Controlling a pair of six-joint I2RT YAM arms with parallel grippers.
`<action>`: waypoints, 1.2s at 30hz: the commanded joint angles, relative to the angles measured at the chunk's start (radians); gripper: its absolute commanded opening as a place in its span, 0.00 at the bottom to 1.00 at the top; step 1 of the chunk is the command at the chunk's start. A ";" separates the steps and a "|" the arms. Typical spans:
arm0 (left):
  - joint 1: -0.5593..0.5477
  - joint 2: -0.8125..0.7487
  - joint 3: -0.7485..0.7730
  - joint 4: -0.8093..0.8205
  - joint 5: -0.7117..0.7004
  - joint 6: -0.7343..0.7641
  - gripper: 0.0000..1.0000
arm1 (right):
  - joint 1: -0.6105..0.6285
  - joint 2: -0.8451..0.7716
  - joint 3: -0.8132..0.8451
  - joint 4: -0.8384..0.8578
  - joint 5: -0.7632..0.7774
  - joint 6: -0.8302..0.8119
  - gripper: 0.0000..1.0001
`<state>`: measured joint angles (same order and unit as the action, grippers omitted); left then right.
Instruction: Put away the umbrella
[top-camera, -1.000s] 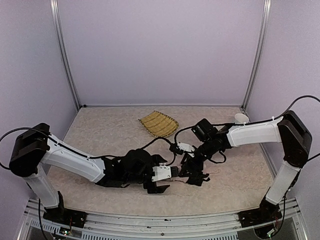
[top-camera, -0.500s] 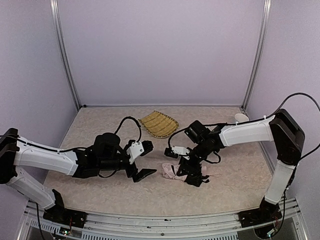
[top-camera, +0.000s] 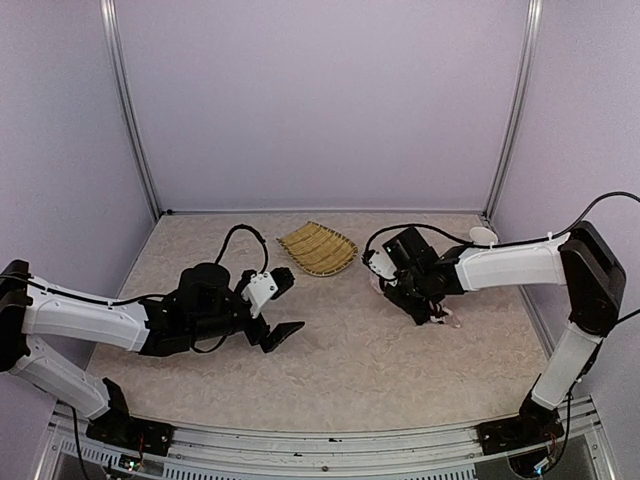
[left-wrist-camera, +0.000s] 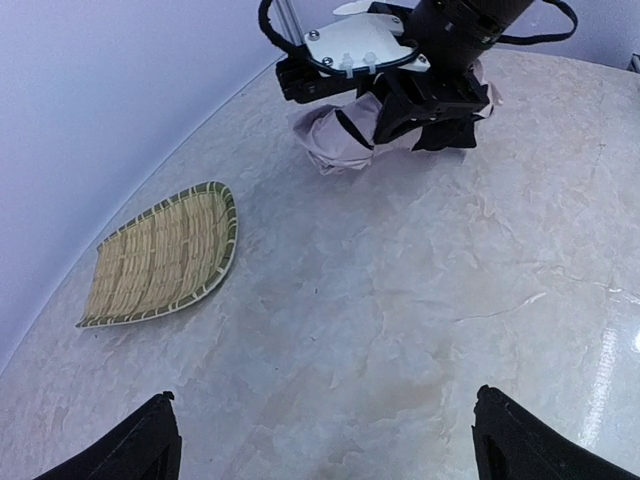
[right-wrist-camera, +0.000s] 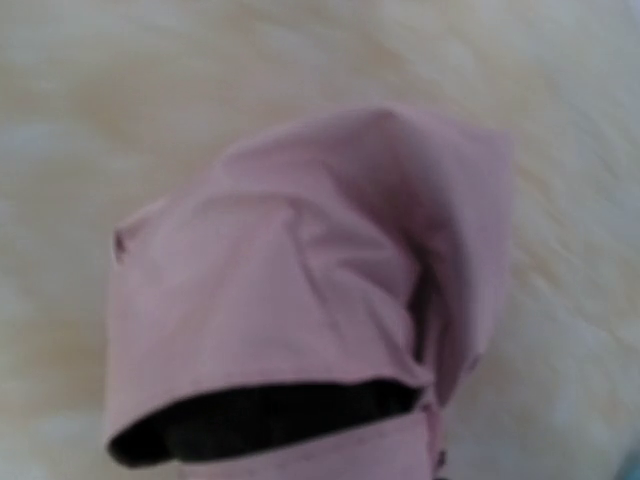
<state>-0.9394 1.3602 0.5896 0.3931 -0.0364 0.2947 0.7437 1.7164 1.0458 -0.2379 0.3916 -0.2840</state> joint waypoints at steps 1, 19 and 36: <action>0.008 -0.022 -0.014 0.035 -0.084 -0.002 0.99 | 0.053 0.046 -0.035 0.070 0.243 0.178 0.32; 0.010 0.010 0.006 0.011 -0.086 0.000 0.99 | 0.353 0.160 0.233 -0.283 -0.133 0.491 0.79; 0.016 0.037 0.001 -0.017 -0.044 -0.021 0.99 | -0.119 -0.029 0.237 -0.347 -0.963 -0.082 1.00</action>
<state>-0.9306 1.3884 0.5896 0.3779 -0.1040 0.2836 0.7475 1.6360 1.3052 -0.5755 -0.4183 -0.2531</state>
